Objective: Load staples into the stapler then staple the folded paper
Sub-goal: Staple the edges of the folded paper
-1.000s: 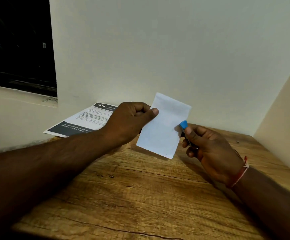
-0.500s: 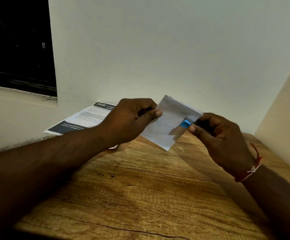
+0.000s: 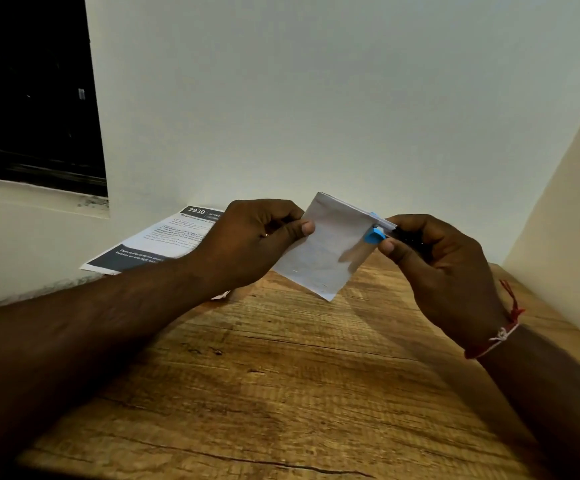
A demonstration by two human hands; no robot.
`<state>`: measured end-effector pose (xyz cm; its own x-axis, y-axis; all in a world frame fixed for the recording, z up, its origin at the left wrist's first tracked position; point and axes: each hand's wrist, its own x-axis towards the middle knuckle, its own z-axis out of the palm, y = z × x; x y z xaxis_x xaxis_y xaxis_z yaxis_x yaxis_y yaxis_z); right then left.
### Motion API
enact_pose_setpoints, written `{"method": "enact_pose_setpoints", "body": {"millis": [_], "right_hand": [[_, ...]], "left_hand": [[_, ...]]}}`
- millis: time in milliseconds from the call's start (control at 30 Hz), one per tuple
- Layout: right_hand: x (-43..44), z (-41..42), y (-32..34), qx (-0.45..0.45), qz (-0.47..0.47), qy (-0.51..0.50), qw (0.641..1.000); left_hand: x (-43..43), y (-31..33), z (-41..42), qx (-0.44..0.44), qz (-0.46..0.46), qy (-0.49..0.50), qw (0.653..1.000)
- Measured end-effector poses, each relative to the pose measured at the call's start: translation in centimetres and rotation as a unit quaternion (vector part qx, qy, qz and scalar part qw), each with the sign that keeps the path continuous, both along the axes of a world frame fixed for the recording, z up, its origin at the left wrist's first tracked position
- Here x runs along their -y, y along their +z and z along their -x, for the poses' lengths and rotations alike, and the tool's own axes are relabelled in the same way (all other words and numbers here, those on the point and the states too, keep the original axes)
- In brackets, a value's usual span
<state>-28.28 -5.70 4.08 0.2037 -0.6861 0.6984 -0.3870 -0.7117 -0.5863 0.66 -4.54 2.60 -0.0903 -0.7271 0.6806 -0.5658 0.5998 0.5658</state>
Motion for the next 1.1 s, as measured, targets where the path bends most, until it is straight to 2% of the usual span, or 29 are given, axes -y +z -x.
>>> {"method": "enact_pose_setpoints", "body": {"millis": [600,867,1100], "right_hand": [[0.01,0.38,0.43,0.007,-0.014,-0.048,0.999],[-0.15,-0.04,0.47,0.012,-0.011,-0.075,0.997],[-0.45,-0.05,0.42,0.012,-0.003,-0.075,0.997]], "left_hand": [[-0.43,-0.02,0.36,-0.007,-0.026,-0.013,1.000],[-0.83,0.12,0.59,-0.057,-0.058,-0.029,0.996],[-0.97,0.07,0.74,-0.065,-0.067,-0.044,0.995]]}}
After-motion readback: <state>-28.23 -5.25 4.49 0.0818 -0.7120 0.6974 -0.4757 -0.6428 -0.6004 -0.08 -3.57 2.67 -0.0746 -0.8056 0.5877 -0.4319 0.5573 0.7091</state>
